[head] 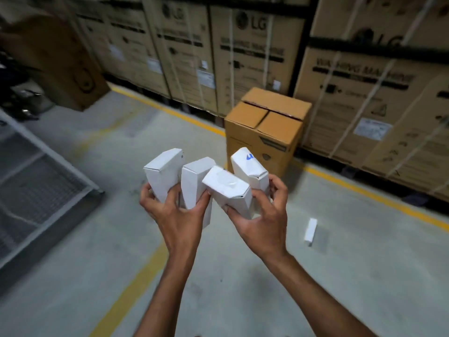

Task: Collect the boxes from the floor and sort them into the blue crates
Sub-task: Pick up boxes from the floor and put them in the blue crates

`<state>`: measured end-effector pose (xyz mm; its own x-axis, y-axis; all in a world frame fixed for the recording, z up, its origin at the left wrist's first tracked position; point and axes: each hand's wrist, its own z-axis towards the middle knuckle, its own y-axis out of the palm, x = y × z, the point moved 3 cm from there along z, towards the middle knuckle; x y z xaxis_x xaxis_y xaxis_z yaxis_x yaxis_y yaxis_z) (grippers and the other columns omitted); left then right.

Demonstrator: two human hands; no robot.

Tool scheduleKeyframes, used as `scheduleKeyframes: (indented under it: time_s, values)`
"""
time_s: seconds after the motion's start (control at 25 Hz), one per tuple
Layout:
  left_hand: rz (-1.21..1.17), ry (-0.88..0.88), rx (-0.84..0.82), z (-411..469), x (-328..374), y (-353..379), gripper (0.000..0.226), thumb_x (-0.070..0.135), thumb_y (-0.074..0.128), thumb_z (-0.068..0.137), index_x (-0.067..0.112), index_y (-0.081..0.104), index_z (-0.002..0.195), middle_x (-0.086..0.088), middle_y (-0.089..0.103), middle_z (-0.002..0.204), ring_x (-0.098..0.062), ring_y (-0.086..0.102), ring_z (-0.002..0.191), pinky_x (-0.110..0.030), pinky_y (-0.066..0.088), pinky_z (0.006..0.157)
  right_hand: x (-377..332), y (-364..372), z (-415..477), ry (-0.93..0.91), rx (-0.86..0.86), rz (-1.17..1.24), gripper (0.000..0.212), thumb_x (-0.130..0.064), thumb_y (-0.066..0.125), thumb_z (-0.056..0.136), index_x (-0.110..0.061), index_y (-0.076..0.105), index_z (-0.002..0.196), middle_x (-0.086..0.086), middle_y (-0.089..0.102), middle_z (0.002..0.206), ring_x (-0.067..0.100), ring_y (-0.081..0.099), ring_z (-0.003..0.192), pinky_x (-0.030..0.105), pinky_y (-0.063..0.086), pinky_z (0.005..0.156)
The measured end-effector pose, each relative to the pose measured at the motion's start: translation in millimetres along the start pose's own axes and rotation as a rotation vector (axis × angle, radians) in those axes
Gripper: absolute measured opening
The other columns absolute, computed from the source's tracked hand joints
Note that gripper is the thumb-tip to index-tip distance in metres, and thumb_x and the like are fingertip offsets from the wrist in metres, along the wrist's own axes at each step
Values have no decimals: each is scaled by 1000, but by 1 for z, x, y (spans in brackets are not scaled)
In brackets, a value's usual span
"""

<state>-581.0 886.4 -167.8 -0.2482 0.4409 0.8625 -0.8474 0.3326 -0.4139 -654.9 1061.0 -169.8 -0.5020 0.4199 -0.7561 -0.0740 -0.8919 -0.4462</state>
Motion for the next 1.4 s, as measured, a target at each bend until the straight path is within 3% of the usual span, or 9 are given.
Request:
scheduleKeyframes:
  time_s: [0.12,0.4,0.6,0.76,0.96,1.08,1.2,1.32,1.4]
  values:
    - [28,2,130,38,-6,-83,58,46,93,69,14,74,113,-9,24,151,-27,31,144,-39,38,118,-91,42,-1,-11,0,140,51,-50,89,69,-26,65,107,2,43,143,-10,40,128,29,59,90]
    - [106,77,313,136,-55,-281,53,53,89,71,18,76,109,-7,25,151,-24,32,142,-32,37,118,-265,190,-20,13,-96,476,46,-38,92,74,-28,59,103,2,41,141,6,57,118,30,58,93]
    - [272,96,479,214,-101,-404,54,58,85,71,21,74,109,-10,27,152,-31,34,141,-51,45,111,-383,306,-43,-33,-181,671,44,-48,84,72,-45,53,103,6,43,137,4,59,112,19,54,91]
    - [325,104,545,277,-140,-459,60,62,82,74,25,69,120,-9,23,158,-30,31,145,-56,46,110,-446,400,-35,-3,-233,689,65,-59,72,73,-11,55,112,11,45,129,8,54,105,6,46,86]
    - [419,84,649,382,-194,-518,64,62,82,75,24,70,124,-10,23,161,-29,29,145,-50,41,114,-513,537,-12,-56,-322,779,53,-61,72,76,-23,53,107,6,46,126,9,56,106,8,46,87]
    - [496,43,720,446,-230,-554,63,59,86,71,22,72,120,-9,22,161,-30,29,144,-51,41,113,-558,616,4,-91,-381,823,55,-60,74,76,-18,57,106,7,46,127,12,56,108,6,46,87]
    - [526,-18,783,503,-256,-590,63,62,84,72,23,70,120,-8,20,161,-30,28,145,-54,43,112,-607,686,21,-144,-488,842,65,-62,74,75,-13,59,115,1,44,131,1,55,109,1,44,84]
    - [549,-63,840,554,-277,-631,62,64,81,73,23,70,118,-7,20,160,-30,28,144,-54,43,112,-655,750,32,-211,-550,816,58,-61,79,78,-21,59,116,-2,43,138,0,55,114,11,53,89]
    - [566,-64,863,593,-292,-661,62,64,81,73,22,70,117,-8,21,160,-31,28,144,-53,43,112,-688,792,36,-238,-556,818,54,-55,82,80,-19,63,116,0,44,141,-12,51,112,6,50,88]
